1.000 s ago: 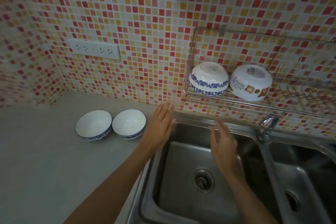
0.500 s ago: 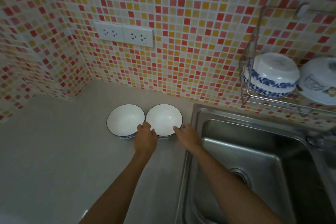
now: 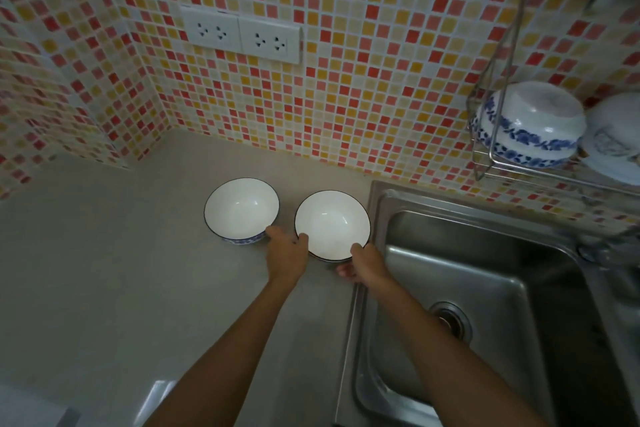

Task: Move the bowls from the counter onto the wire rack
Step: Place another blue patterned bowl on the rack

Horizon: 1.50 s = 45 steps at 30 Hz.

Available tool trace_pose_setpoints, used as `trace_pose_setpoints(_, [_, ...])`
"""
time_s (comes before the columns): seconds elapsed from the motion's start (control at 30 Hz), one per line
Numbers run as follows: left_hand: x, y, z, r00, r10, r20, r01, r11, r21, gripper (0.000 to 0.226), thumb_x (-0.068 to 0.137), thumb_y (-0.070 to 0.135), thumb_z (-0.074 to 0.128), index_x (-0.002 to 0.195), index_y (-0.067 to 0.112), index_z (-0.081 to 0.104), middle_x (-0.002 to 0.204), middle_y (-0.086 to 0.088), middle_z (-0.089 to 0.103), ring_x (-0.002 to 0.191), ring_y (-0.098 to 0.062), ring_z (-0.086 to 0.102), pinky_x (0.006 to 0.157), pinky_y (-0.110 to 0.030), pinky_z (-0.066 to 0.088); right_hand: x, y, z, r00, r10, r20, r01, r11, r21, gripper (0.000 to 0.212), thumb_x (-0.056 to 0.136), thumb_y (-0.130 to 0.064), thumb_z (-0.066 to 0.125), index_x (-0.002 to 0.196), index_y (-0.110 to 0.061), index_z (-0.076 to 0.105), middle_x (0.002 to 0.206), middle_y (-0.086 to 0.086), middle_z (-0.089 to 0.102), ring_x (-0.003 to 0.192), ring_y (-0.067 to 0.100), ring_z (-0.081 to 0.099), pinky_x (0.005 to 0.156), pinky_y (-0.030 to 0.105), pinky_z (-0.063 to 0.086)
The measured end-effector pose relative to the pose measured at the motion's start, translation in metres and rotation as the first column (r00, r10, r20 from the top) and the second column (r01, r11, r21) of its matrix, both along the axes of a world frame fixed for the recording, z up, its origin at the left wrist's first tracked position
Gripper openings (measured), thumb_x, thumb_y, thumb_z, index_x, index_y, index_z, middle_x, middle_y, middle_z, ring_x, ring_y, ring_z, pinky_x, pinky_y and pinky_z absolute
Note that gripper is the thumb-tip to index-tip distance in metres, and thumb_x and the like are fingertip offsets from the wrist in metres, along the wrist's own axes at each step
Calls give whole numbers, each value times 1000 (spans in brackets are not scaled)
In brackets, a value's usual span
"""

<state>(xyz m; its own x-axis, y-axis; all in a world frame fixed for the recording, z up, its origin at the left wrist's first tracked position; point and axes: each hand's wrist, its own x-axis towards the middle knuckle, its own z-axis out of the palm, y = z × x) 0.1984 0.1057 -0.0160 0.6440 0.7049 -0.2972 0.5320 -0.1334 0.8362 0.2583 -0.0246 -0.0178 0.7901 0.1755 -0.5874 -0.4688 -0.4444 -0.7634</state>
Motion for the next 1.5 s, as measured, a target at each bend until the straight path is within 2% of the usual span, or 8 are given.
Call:
trace_pose_setpoints(0.1, [0,-15,7,999,-42,31,47,977,-209,33,92,29,52,114,4,52,114,-18,60,110,-35,57,92,-34,46,-19,-31,18,999,-35,-5,35,995,92,23,92,-6,33,104,-2,52,64,16,62,43,17,57,46,23,51])
trace_pose_setpoints(0.23, [-1,-52,29,983,-98,155,163,854,-494,48,92,49,45,129,19,43,126,-6,53,114,-30,55,81,-42,55,-36,-79,42,998,-42,56,33,986,162,21,92,-5,33,103,-6,51,67,17,63,46,18,58,47,24,53])
trace_pose_setpoints(0.6, [6,-173,125,811,-93,578,422,778,-466,47,92,60,33,130,37,48,126,1,62,111,-26,62,91,-48,53,-16,-236,145,773,-333,539,229,940,252,49,98,-47,39,92,-12,74,82,1,74,72,8,70,67,20,54])
trace_pose_setpoints(0.83, [27,-229,173,723,-175,669,505,794,-338,47,95,56,26,129,35,50,118,8,66,104,-17,65,82,-35,56,35,-318,200,319,-162,934,330,943,51,35,100,-33,46,88,-11,71,75,-2,68,62,9,55,62,23,41])
trace_pose_setpoints(0.97, [51,-245,196,722,-204,661,495,820,-288,49,88,66,31,125,40,51,123,1,63,109,-24,62,92,-50,52,59,-343,188,313,198,929,345,888,-305,33,102,-21,39,120,-6,62,114,13,68,98,26,64,98,26,34])
trace_pose_setpoints(1.1, [77,-260,219,678,-245,693,483,860,-168,49,93,61,28,128,35,49,126,-4,59,110,-23,60,89,-40,52,77,-365,164,298,469,831,362,751,-553,46,100,-24,32,138,-1,44,144,17,45,138,29,39,120,45,13])
trace_pose_setpoints(1.33, [127,-295,278,602,-390,697,435,892,123,53,95,53,35,138,23,32,129,4,43,110,-16,47,67,-15,40,89,-378,138,200,476,856,386,765,-515,52,101,-34,27,142,-7,41,146,10,45,139,22,37,118,37,14])
trace_pose_setpoints(1.5, [160,-322,298,487,-622,613,348,782,517,56,91,47,50,139,24,33,140,-4,38,125,-18,41,99,-30,39,93,-374,128,43,404,914,426,820,-383,43,97,-22,42,133,-1,52,137,15,54,131,25,48,116,35,25])
